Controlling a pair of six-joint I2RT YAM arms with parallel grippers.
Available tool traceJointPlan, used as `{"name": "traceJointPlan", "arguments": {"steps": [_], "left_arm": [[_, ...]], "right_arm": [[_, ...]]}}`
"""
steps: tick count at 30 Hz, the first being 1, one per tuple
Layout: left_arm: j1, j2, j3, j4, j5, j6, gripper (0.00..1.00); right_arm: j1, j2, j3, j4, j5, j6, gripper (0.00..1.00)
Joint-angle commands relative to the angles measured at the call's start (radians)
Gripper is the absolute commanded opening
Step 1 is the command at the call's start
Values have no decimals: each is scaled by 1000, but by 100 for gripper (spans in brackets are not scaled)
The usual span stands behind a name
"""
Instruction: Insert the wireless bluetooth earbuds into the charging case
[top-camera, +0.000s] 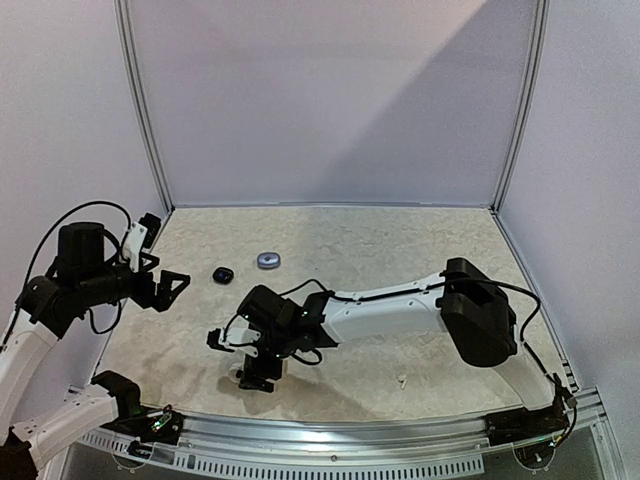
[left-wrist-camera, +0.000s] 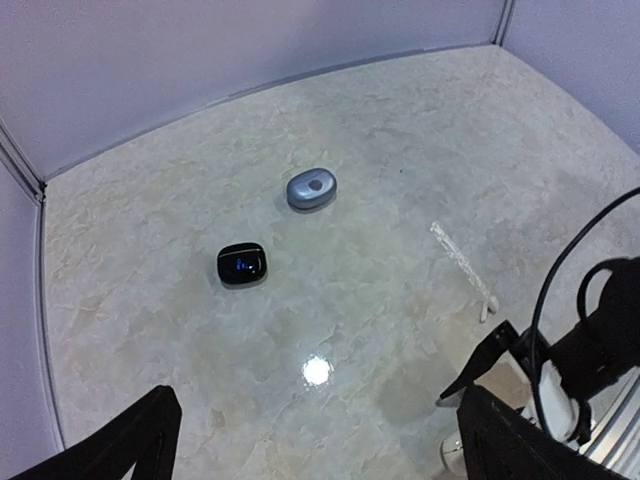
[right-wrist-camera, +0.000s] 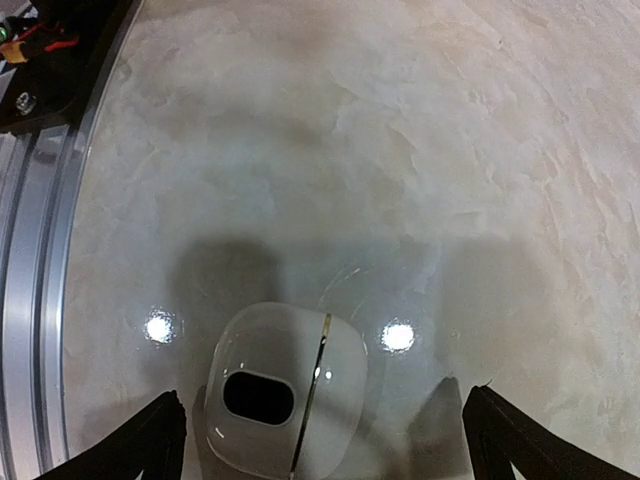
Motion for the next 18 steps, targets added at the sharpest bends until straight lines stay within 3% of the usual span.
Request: {"name": "traceJointPlan", "arguments": {"steps": [1,4,10,18], "left_arm": [[25,-16,-48,70,51,-135,99],[36,-23,-65,73,70,-152,99],[54,-36,-86,80,86,-177,99],[72,-49,-91,75,82,-189,99]], "right_arm": [[13,31,-10,15,32,52,97],[13,35,-21,23,15,57,89],[14,47,-25,58,-26,48,60],[12,57,-7,7,-34,15,39]]}}
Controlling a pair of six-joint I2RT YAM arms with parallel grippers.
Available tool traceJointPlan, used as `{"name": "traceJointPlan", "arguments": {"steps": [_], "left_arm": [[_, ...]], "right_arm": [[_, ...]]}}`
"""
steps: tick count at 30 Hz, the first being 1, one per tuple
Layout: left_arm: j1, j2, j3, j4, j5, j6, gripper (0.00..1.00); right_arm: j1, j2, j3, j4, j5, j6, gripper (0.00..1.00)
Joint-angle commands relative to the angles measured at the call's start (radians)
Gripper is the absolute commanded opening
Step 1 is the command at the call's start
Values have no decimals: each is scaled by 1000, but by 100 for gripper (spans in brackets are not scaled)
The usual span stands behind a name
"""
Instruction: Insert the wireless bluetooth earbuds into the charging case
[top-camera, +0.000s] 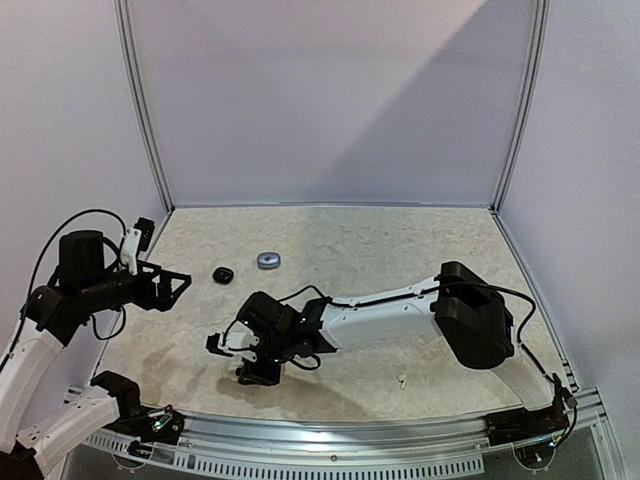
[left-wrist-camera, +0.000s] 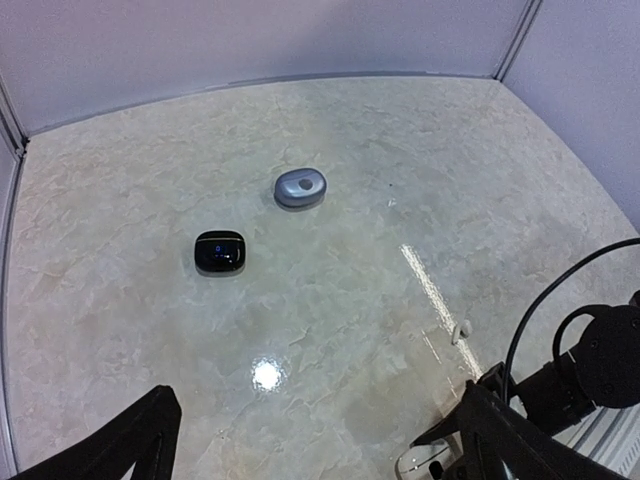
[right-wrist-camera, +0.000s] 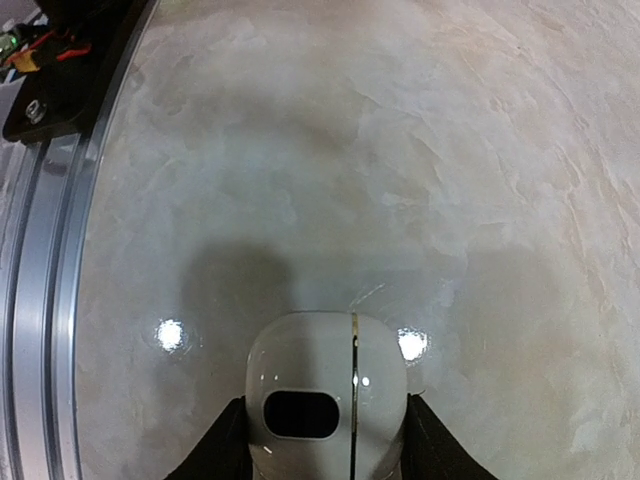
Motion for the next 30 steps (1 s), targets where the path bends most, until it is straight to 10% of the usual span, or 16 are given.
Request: {"name": "traceJointPlan", "arguments": {"steps": [1,11,23,30], "left_arm": [[22,-10,-11,14,12,-28,99],[43,-8,7,25,44,-114,98],[34,33,142,140,550,-165,99],[-20,118,211,176,596,-228,99]], "right_arm": [[6,36,12,-45,-7,-25,36],[4,-104,-6,62,170,-80,23],[6,-410,-54,258,497,-391,20],[30,-465,-74,366,539,-539,23]]}}
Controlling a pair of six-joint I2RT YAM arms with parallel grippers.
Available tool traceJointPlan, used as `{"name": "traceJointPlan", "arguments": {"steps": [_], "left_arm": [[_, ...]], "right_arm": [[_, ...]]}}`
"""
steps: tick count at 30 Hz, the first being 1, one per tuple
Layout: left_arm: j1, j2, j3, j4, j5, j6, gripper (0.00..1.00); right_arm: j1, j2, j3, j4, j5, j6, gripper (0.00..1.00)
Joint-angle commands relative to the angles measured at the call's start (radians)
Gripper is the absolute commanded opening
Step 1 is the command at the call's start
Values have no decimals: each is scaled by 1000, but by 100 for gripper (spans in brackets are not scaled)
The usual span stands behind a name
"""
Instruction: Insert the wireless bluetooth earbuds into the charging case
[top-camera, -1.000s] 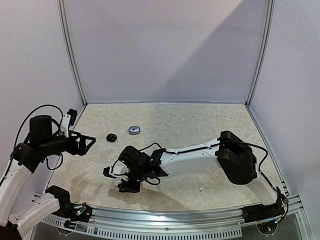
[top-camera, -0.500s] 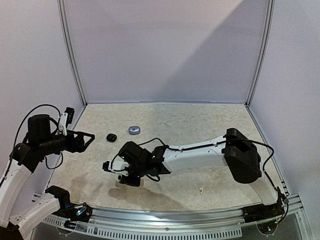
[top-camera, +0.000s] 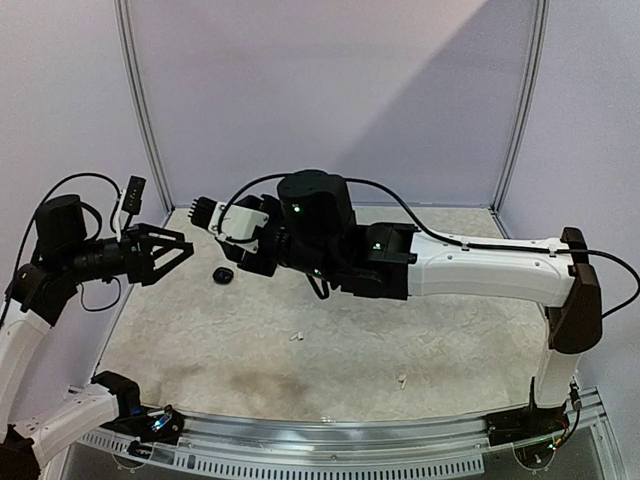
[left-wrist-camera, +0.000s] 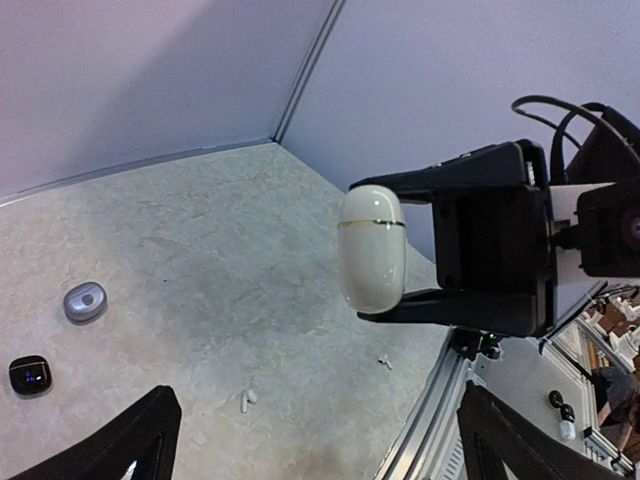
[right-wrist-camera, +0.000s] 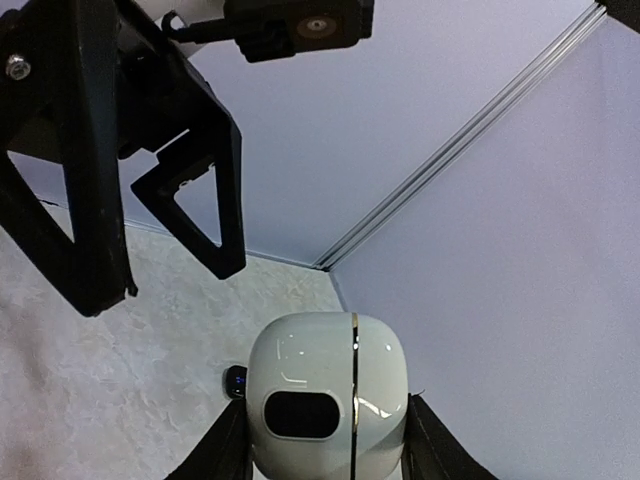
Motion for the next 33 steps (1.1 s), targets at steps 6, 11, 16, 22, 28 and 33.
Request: {"name": "traceJointPlan", "arguments": {"steps": [6,11,16,22,28,33], "left_arm": [[-61,92,38,199,95,-174,90],[-80,121,33,215,100,-169,74],[-112,141,41,246,131,-163,50],[-125,141,30,301,209,-167,0],[-124,130,29,266,182,-115,0],[-124,68,35,191,180,133,0]], "right_arm": [[49,2,-14,84,60,-212,22],[54,-7,-11,101,26,-209,22],[54,-3,-11,98,25,-224,21],[53,0,-9,109,43,-221,21],[49,-7,9,54,95,-157,86],[-35,-97,33,-218,-226,96,99]]}}
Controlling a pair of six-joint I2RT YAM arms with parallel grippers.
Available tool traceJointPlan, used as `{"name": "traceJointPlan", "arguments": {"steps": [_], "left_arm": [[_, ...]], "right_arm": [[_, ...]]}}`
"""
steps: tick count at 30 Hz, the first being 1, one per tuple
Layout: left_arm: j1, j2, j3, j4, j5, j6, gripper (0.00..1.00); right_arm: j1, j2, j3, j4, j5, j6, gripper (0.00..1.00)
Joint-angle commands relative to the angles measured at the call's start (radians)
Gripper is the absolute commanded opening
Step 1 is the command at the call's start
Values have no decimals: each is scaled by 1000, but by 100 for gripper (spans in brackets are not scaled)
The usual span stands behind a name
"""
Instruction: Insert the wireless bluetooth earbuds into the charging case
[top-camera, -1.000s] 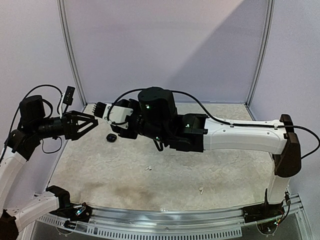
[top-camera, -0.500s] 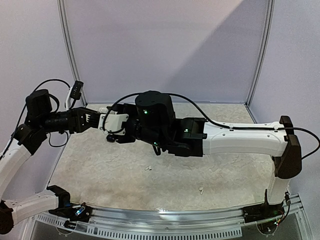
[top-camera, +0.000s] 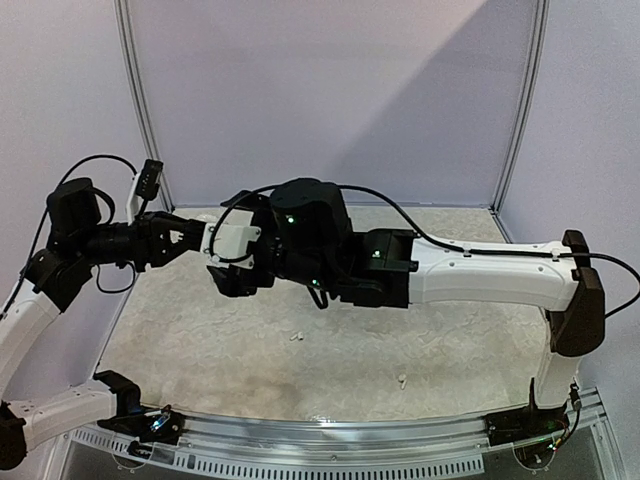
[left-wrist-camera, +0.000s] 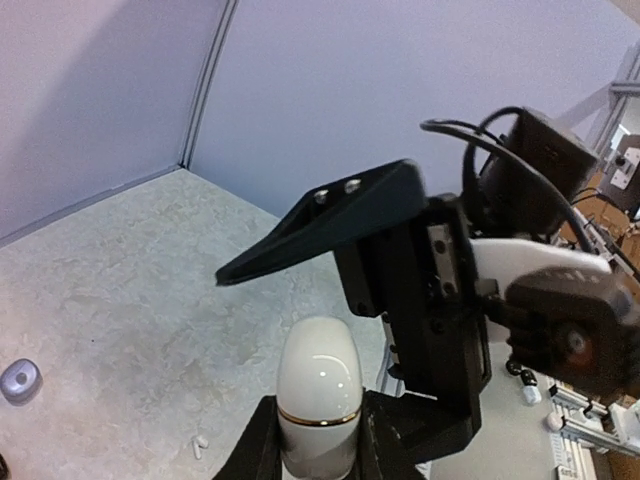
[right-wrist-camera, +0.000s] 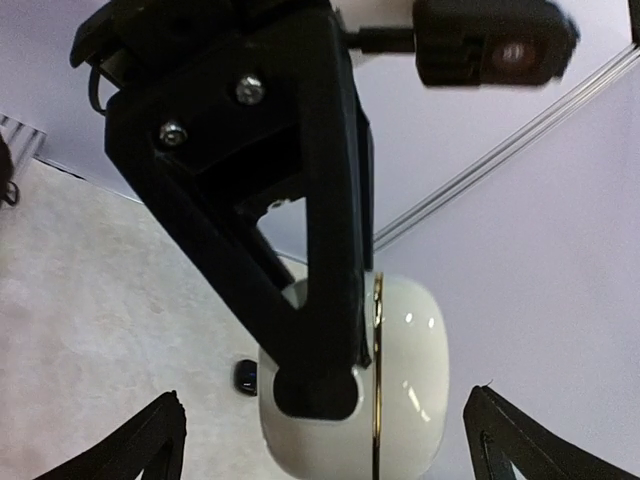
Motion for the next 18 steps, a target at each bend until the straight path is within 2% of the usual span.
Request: {"name": "traceJointPlan", "arguments": {"steps": [1,3,5,8,12,15,18], "left_arm": [[-10,-73,11,-96,13,286,0],[-11,-102,17,-141,1,394,0],[-11,-110,21,-165,-1,446,0],[-14,-108,17,-166,27,452,0],[-25,-116,7,-158,26,449,0],[-30,-120,7,-160,23,448,0],[-34,-126,7,-159,22,445,0]], "right_arm": [[-91,-109,36,-249,-376,258,99],[-127,-132,37,-291,-540,352,99],[-141,-140,40,-310,-622,427,98],[-143,-116,99,-365,-643,488,92],[-143,-53,191,-421,-693,531,79],[-143,-25,216,-409,-750,553,65],[-145,-1,246,-413,-766,580,61]]}}
